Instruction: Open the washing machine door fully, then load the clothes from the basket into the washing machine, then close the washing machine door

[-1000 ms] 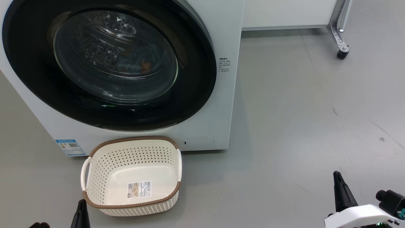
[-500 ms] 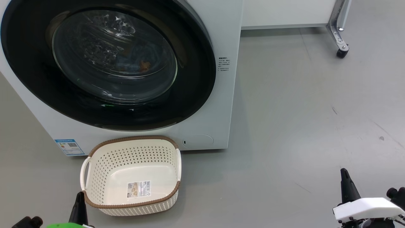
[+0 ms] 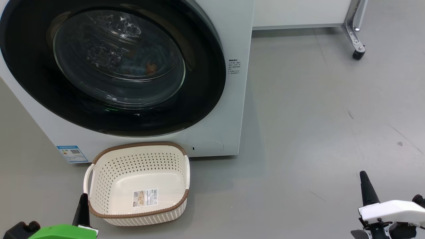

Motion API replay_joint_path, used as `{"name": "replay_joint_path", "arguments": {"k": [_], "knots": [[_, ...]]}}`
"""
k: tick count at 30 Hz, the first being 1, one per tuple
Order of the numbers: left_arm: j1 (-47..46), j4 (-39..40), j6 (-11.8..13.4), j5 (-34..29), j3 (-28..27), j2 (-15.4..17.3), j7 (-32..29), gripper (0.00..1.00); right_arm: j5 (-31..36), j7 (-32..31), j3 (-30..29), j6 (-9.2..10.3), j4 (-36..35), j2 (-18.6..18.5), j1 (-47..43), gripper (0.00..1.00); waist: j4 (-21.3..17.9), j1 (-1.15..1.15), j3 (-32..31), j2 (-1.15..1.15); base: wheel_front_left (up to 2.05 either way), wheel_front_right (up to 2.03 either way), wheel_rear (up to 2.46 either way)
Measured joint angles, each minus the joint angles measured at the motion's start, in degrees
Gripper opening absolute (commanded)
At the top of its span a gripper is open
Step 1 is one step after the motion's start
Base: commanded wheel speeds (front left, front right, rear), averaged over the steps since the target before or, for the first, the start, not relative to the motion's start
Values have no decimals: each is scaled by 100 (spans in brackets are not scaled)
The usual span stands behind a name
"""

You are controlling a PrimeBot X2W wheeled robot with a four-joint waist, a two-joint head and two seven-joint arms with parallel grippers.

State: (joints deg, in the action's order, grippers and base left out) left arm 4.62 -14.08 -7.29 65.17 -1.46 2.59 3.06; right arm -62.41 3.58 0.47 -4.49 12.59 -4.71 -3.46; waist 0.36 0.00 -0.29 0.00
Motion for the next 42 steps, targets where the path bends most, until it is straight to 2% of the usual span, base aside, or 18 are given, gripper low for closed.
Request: {"name": "replay_joint_path", "arguments": {"k": [37, 42], "knots": [[-702, -164, 0, 2737, -25, 57, -658, 0, -3015, -701, -465, -201, 277, 46, 583, 0, -35, 0, 44, 0, 0, 0, 0], [-759, -172, 0, 2828, -29, 60, -706, 0, -3194, -728, -503, -203, 296, 52, 663, 0, -36, 0, 45, 0, 0, 0, 0]]}}
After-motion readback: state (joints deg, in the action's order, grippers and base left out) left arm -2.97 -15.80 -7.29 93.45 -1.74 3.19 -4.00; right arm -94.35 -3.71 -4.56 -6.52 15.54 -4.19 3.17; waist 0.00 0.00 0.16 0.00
